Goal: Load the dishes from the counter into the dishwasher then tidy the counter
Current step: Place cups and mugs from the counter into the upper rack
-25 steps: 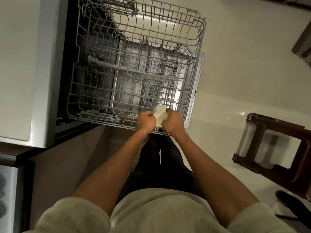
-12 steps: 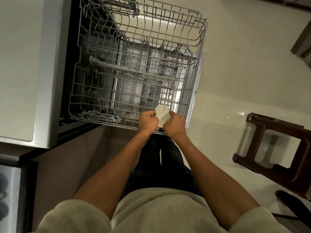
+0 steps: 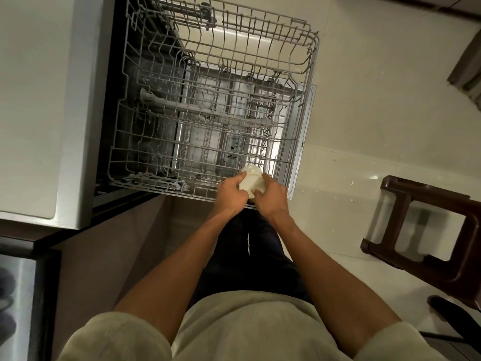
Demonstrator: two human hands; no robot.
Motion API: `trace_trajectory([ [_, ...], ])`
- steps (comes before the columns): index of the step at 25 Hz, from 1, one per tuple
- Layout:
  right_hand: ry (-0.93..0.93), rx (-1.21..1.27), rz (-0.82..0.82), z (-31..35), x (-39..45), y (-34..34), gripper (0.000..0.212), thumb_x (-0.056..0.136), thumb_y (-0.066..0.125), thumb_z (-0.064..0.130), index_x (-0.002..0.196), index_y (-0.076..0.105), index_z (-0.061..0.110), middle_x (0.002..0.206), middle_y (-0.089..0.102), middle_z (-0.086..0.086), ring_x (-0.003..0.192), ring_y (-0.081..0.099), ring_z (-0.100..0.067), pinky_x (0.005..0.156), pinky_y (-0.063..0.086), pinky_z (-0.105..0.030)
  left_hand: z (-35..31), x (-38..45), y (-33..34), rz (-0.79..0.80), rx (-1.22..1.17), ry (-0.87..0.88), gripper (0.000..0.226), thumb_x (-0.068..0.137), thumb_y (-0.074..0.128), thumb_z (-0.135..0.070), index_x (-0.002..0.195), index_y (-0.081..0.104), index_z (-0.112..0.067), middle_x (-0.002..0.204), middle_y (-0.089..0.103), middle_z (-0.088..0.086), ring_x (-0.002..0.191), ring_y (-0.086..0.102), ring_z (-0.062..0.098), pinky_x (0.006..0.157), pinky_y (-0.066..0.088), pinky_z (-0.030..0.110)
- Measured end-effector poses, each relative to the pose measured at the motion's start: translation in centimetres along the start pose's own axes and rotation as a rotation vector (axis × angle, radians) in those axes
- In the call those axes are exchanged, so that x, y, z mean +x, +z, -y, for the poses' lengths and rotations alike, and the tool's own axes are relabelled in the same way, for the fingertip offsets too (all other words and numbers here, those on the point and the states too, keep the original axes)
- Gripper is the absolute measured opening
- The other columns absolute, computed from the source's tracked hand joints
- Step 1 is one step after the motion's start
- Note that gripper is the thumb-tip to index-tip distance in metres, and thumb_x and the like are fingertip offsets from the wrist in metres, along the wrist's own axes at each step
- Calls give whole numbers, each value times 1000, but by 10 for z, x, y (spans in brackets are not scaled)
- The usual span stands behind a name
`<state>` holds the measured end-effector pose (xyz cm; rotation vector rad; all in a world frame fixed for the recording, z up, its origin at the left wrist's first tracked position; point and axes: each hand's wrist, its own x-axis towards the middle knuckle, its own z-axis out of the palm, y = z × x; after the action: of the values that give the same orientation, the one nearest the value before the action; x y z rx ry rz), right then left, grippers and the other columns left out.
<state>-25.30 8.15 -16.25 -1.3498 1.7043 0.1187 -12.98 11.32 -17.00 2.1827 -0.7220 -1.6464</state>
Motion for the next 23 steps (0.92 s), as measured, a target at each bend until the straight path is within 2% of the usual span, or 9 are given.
trace_trajectory([
  [4, 88, 10, -34, 5, 7, -3, 28, 90, 66, 11, 117, 69, 6, 106, 72, -13, 96, 68, -29, 82, 57, -37, -1, -6, -4, 81, -85, 29, 69, 85, 51, 15, 146, 46, -18, 155, 40, -3, 131, 45, 7, 83, 41, 4],
  [6, 125, -6, -37, 9, 12, -7, 20, 89, 67, 15, 103, 71, 1, 96, 72, -14, 85, 68, -28, 71, 59, -38, -2, -7, -9, 131, -104, 57, 74, 84, 47, 19, 148, 42, -16, 157, 34, -5, 135, 40, 6, 83, 39, 4],
  [8, 143, -28, -21, 12, 16, -9, 21, 87, 70, 16, 100, 71, 0, 94, 71, -15, 82, 68, -29, 67, 60, -40, -4, -9, -11, 113, -73, 75, 74, 84, 51, 15, 149, 41, -17, 157, 35, -7, 131, 42, 4, 84, 42, 5],
  [10, 117, -42, -18, 14, 15, -9, 28, 84, 71, 13, 109, 68, 2, 98, 70, -14, 84, 70, -31, 67, 62, -44, -3, -12, -9, 47, 14, 108, 69, 85, 55, 10, 148, 44, -16, 155, 38, -3, 138, 41, 10, 102, 37, 13],
  [12, 38, -81, -11, 13, 11, -9, 38, 85, 67, 7, 123, 63, 8, 103, 70, -14, 87, 69, -31, 74, 61, -45, -3, -15, -6, 31, 108, 128, 66, 86, 54, 8, 148, 44, -14, 155, 39, 2, 142, 37, 16, 111, 28, 19],
  [16, 19, -101, -11, 6, 7, -4, 45, 87, 59, 0, 131, 63, 12, 104, 72, -13, 93, 67, -29, 83, 58, -41, -7, -15, -5, 68, 199, 137, 65, 89, 52, 7, 150, 39, -12, 157, 36, 2, 143, 37, 20, 117, 32, 31],
  [20, 51, -88, 6, 7, 18, -2, 38, 82, 65, 1, 118, 71, 11, 99, 73, -12, 90, 69, -29, 79, 60, -43, -8, -13, -6, 84, 257, 137, 67, 87, 50, 9, 150, 37, -10, 158, 33, 7, 147, 29, 21, 113, 19, 18],
  [23, 46, -113, 17, 10, 20, -7, 39, 82, 68, 2, 120, 68, 9, 104, 72, -14, 96, 69, -31, 81, 60, -44, -7, -13, -6, 93, 267, 142, 71, 85, 48, 9, 152, 34, -11, 159, 30, 8, 149, 26, 22, 122, 20, 32],
])
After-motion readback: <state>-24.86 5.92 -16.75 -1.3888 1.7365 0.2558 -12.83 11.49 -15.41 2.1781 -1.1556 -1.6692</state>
